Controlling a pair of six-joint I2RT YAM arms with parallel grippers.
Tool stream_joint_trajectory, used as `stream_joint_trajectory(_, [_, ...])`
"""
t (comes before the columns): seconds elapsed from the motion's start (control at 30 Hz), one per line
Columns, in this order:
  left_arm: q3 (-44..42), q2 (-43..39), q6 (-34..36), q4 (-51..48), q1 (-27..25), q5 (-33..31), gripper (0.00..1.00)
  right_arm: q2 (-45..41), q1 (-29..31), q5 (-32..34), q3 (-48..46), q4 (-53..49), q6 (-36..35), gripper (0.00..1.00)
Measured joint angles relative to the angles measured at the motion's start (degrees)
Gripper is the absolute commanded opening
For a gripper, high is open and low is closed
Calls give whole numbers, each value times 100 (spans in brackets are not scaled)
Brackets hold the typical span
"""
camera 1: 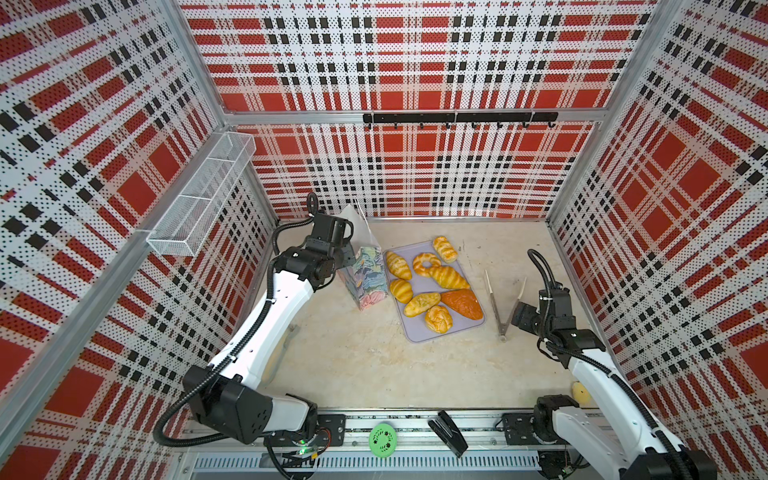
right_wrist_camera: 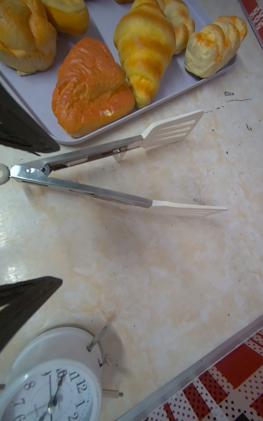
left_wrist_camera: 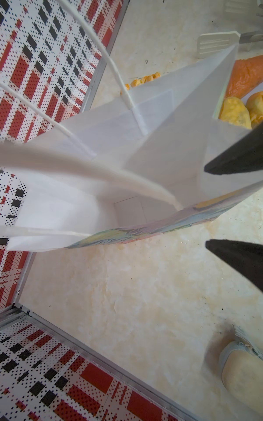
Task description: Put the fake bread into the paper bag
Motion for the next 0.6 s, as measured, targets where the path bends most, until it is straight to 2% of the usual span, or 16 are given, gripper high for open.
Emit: stream_joint_trajectory(0.6, [199,238,133,-20,476,715,20,37,0,114,0,2,181,87])
